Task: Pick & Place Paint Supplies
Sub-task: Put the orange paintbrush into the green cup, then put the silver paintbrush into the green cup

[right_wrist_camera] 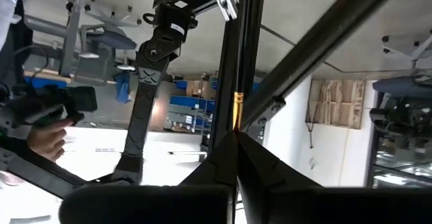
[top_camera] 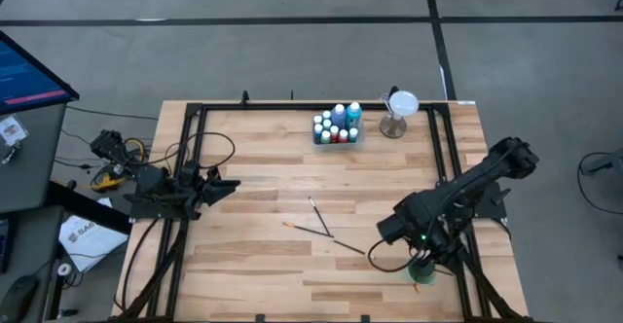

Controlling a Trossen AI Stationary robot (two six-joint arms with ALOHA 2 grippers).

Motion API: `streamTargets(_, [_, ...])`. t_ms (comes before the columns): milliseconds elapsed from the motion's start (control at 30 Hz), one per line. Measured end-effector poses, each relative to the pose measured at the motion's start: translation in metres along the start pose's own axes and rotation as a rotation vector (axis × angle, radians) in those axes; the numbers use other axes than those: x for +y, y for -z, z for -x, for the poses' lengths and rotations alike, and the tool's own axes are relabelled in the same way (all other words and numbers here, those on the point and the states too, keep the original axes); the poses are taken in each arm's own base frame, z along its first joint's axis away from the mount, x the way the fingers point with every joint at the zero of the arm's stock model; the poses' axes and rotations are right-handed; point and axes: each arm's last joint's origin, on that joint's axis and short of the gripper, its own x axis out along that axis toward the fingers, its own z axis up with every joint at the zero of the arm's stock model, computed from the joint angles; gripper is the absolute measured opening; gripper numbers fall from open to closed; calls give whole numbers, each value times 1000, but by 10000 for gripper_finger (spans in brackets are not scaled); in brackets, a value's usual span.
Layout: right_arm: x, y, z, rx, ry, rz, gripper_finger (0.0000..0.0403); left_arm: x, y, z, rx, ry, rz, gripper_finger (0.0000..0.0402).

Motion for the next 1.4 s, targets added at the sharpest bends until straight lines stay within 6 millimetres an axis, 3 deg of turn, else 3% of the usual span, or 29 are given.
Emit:
streamTargets(267, [7, -18, -3, -19, 47, 34, 0, 0, 0, 0, -2, 1, 2, 2])
streamTargets(600, [6, -24, -2, -102, 107, 32, 3, -1, -1, 0, -11, 6, 9, 2])
streamTargets(1000, [6, -22, -3, -109, 119, 59, 96, -1, -1, 0, -12, 7, 10, 2])
streamTargets(1200, [14, -13, 5, -133, 92, 130, 128, -1, -1, 0, -13, 7, 11, 2])
streamTargets(1400, [19, 11, 26, -273, 69, 233, 133, -1, -1, 0, -13, 7, 11, 2])
